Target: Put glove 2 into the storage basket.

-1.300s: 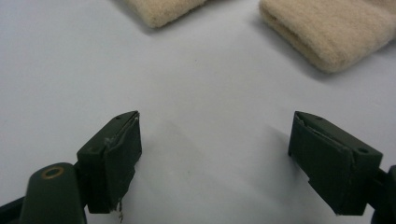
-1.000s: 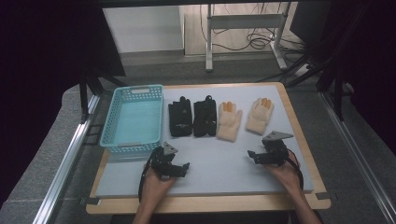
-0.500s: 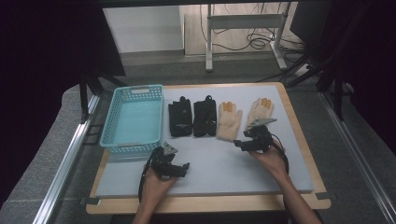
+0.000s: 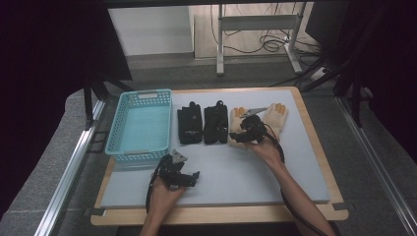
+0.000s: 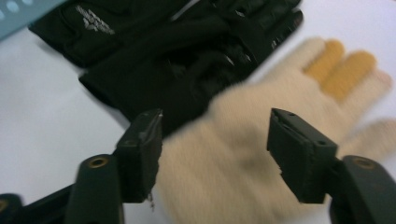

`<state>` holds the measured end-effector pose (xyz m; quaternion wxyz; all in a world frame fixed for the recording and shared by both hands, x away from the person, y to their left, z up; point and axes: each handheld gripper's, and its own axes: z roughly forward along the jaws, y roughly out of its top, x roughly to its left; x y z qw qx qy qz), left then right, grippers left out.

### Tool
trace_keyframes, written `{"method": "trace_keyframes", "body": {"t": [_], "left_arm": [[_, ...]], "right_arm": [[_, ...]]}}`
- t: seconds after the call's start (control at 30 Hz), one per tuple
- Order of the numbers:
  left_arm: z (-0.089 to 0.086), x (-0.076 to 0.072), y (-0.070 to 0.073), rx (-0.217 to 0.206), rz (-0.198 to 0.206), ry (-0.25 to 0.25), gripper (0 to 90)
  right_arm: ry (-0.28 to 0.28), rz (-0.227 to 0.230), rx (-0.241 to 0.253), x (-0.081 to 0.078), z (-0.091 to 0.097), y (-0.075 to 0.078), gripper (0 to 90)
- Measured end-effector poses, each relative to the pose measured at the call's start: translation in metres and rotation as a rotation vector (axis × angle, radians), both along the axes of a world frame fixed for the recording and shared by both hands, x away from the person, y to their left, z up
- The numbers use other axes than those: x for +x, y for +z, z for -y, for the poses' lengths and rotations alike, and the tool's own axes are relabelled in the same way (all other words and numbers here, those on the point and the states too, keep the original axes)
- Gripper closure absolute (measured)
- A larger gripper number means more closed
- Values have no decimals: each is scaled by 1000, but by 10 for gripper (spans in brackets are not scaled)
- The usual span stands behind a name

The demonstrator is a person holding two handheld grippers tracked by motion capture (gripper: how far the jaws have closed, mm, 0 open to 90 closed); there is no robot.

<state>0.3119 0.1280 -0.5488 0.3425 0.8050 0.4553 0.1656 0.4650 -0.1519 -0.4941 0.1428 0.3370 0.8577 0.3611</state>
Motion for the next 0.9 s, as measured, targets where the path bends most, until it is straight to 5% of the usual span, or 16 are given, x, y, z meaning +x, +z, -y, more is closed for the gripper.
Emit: {"method": "trace_keyframes", "body": {"t": [0.27, 0.7, 0.9], "left_arm": [[0, 0, 0, 2, 0, -1, 42], [0, 0, 0, -3, 2, 1, 42], [0, 0, 0, -3, 2, 1, 41]], "right_arm": [[24, -18, -16, 25, -25, -2, 530], [0, -16, -62, 57, -56, -17, 454], [2, -50, -98, 65, -66, -24, 550]]}}
